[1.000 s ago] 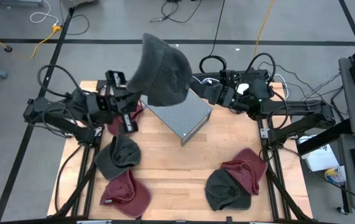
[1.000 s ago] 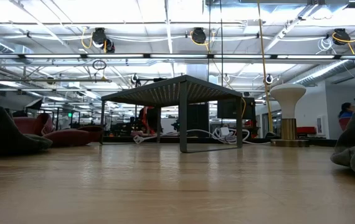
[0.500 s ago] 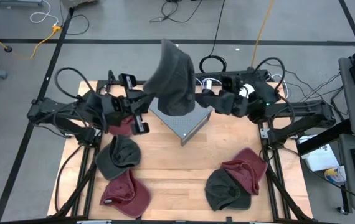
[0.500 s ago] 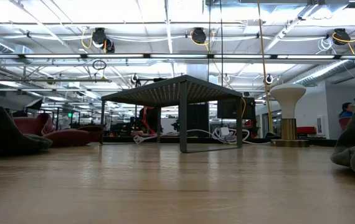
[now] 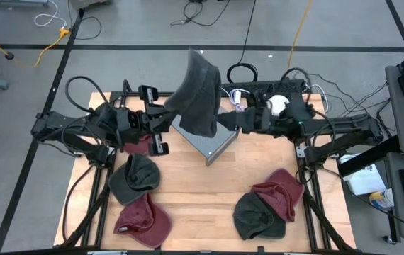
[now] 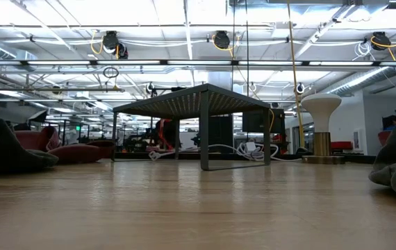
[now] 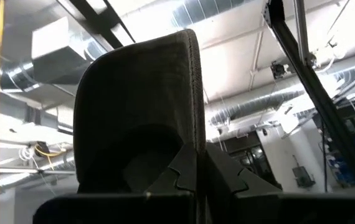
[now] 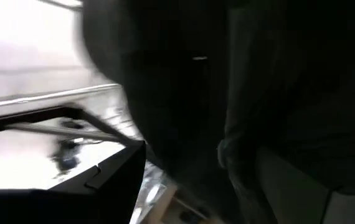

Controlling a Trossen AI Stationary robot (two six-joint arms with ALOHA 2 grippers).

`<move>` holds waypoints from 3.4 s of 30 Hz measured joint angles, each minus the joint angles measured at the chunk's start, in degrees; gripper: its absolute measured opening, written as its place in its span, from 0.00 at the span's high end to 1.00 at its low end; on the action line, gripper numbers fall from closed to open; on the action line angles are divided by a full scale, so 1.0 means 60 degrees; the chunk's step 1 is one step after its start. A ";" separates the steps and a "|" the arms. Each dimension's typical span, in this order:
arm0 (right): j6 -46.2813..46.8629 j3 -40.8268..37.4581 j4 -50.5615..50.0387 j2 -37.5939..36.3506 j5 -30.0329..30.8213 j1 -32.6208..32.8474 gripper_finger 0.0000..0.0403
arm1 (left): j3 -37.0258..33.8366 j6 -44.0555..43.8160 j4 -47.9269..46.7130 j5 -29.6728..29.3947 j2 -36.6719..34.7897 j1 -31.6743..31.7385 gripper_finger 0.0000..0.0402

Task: Pick & Place hat
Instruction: Put the top black cap on the shelf

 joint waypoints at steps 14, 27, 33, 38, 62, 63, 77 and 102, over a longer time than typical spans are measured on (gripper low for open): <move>-0.0025 -0.0004 -0.0942 0.0008 0.0494 -0.0138 0.52 | 0.0001 -0.0533 -0.0490 -0.0088 -0.0007 -0.0004 0.98; -0.0356 -0.0007 -0.0904 -0.0588 -0.0446 -0.0131 0.95 | 0.0005 0.0053 -0.0889 -0.0487 -0.0615 -0.0002 0.98; -0.1181 -0.0011 -0.0855 -0.1238 0.0041 -0.0162 0.95 | 0.0006 -0.0788 -0.1902 0.0000 -0.0714 -0.0004 0.89; -0.1360 -0.0011 -0.0735 -0.1589 -0.0001 -0.0303 0.95 | 0.0008 -0.2080 -0.2808 -0.0277 -0.0718 0.0000 0.74; -0.3210 -0.0011 -0.0583 -0.2587 0.1262 -0.0463 0.95 | 0.0012 -0.3801 -0.6251 0.0987 -0.0911 -0.0204 0.61; -0.3381 -0.0011 -0.0576 -0.2498 0.1323 -0.0466 0.95 | 0.0012 -0.3807 -0.6206 0.0987 -0.0911 -0.0227 0.61; -0.4608 -0.0011 0.1555 -0.0568 0.1537 -0.1098 0.95 | 0.0008 -0.2868 -0.5670 0.0074 -0.1960 -0.0357 0.61; -0.4581 0.2687 0.3675 0.4443 0.1945 -0.2727 0.95 | 0.0005 -0.2727 -0.7184 -0.0554 -0.3020 -0.0353 0.61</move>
